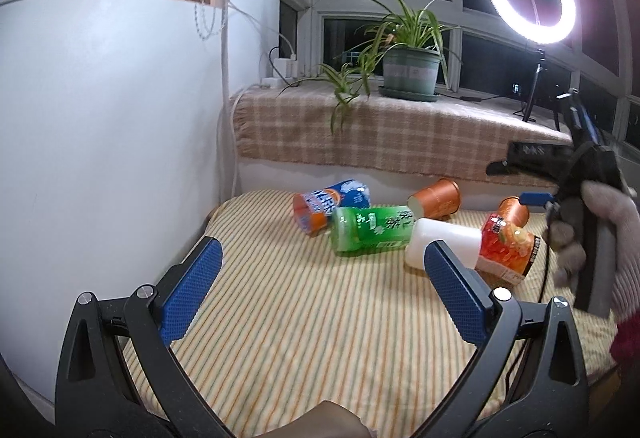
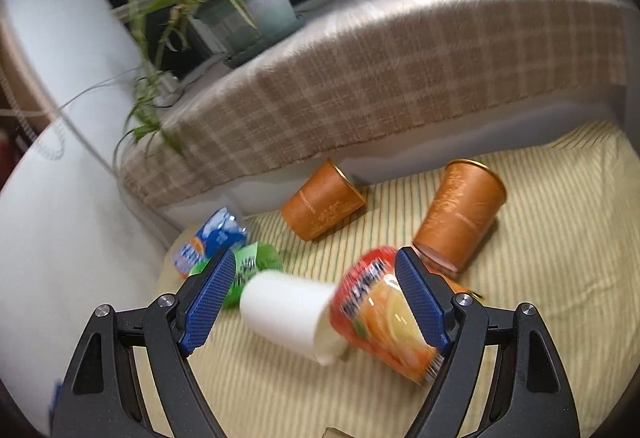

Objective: Flip cup upright
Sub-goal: 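Move the right gripper toward the copper cup lying on its side, then close the right gripper around the copper cup's body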

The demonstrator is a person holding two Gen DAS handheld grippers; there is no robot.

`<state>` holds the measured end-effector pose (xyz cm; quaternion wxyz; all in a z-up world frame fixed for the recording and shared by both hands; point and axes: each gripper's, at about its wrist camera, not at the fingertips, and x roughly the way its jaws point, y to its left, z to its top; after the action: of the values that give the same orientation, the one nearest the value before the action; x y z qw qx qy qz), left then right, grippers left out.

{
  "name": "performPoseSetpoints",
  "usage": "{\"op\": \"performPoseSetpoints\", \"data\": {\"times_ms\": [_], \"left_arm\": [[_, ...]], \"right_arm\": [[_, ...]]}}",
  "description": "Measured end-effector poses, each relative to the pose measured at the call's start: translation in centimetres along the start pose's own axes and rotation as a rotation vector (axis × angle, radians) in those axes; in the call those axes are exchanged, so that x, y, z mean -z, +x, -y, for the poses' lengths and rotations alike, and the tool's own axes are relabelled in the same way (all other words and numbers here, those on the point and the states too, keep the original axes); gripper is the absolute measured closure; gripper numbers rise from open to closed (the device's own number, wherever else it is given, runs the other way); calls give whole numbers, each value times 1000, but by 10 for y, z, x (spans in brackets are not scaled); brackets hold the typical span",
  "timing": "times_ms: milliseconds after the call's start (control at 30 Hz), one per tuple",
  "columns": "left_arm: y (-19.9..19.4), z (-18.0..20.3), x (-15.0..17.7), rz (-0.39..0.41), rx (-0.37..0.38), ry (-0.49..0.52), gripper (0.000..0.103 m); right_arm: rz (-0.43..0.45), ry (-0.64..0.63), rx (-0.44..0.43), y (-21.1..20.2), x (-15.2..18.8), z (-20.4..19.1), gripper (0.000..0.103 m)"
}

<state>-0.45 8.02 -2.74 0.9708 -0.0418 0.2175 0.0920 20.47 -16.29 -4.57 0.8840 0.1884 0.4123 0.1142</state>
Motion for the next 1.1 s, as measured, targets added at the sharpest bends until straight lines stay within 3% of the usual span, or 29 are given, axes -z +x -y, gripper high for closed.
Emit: {"op": "performPoseSetpoints", "data": {"times_ms": [233, 567, 1100], "left_arm": [[11, -18, 9, -32, 3, -34, 0], [22, -42, 20, -60, 23, -93, 0], [42, -93, 30, -72, -1, -190, 0]], "right_arm": [[-69, 105, 21, 42, -21, -16, 21], [-188, 324, 60, 109, -26, -24, 22], [-180, 355, 261, 161, -32, -53, 23]]}}
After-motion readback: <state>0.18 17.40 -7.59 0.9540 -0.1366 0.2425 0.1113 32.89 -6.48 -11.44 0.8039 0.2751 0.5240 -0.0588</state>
